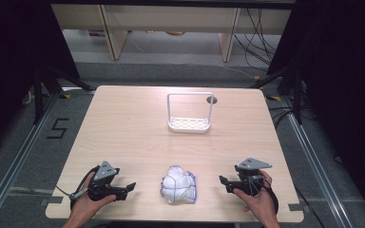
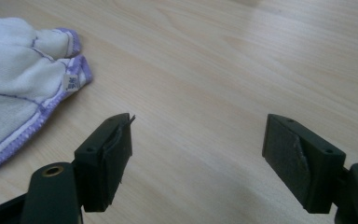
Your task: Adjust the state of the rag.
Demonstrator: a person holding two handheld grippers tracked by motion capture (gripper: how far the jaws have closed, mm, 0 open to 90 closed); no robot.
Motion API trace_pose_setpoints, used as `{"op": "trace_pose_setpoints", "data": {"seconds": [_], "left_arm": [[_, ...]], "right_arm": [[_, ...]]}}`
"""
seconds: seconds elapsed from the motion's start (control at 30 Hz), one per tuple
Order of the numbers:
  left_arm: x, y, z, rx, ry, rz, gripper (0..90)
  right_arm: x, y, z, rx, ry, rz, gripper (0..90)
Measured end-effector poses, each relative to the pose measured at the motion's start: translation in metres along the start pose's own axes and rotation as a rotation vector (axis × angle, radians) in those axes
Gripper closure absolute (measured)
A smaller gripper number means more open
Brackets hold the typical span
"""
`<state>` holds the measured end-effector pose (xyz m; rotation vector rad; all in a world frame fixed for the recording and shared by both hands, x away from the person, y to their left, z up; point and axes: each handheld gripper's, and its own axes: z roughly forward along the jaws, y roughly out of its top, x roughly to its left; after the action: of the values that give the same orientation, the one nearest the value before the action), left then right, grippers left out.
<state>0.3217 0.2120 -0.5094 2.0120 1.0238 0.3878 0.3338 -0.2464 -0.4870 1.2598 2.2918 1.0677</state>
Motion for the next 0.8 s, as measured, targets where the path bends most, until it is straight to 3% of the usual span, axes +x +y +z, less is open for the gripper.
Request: {"op": "trace_pose_setpoints", "data": {"seconds": [0.07, 0.17, 0.27, 0.3, 0.33, 0.4, 0.5, 0.53, 0.6, 0.73, 0.8], "left_arm": [[0.001, 0.000, -0.001, 0.010, 0.000, 0.011, 15.0], [0.000, 0.000, 0.000, 0.007, 0.005, 0.012, 15.0], [0.000, 0.000, 0.000, -0.004, 0.008, -0.002, 15.1], [0.001, 0.000, -0.001, 0.009, 0.009, 0.013, 15.1], [0.001, 0.000, 0.000, 0.000, 0.010, 0.002, 15.1], [0.002, 0.000, 0.000, 0.001, 0.007, -0.001, 15.1], [0.002, 0.000, -0.001, 0.001, 0.012, 0.000, 15.1], [0.003, 0.000, -0.002, 0.005, 0.011, 0.007, 15.1], [0.002, 0.000, -0.001, -0.014, 0.011, -0.017, 15.1], [0.003, 0.001, -0.003, 0.001, 0.014, -0.004, 15.0], [0.003, 0.001, -0.003, 0.003, 0.016, -0.006, 15.0]], "right_arm": [[0.002, 0.002, 0.001, -0.002, 0.035, -0.011, 25.5], [0.006, 0.003, 0.000, -0.008, 0.032, -0.015, 27.1], [0.017, 0.010, 0.000, -0.026, 0.072, -0.035, 30.0], [0.017, 0.010, 0.000, -0.026, 0.072, -0.035, 30.0], [0.026, 0.014, -0.001, -0.026, 0.097, -0.055, 32.9], [0.033, 0.015, -0.001, -0.027, 0.104, -0.045, 33.5], [0.045, 0.023, 0.001, -0.032, 0.139, -0.119, 35.4], [0.054, 0.028, 0.002, -0.032, 0.179, -0.149, 35.8], [0.059, 0.030, 0.001, -0.030, 0.182, -0.153, 35.9], [0.077, 0.036, 0.000, -0.034, 0.211, -0.189, 36.3], [0.088, 0.041, 0.003, -0.032, 0.250, -0.215, 37.2]]}}
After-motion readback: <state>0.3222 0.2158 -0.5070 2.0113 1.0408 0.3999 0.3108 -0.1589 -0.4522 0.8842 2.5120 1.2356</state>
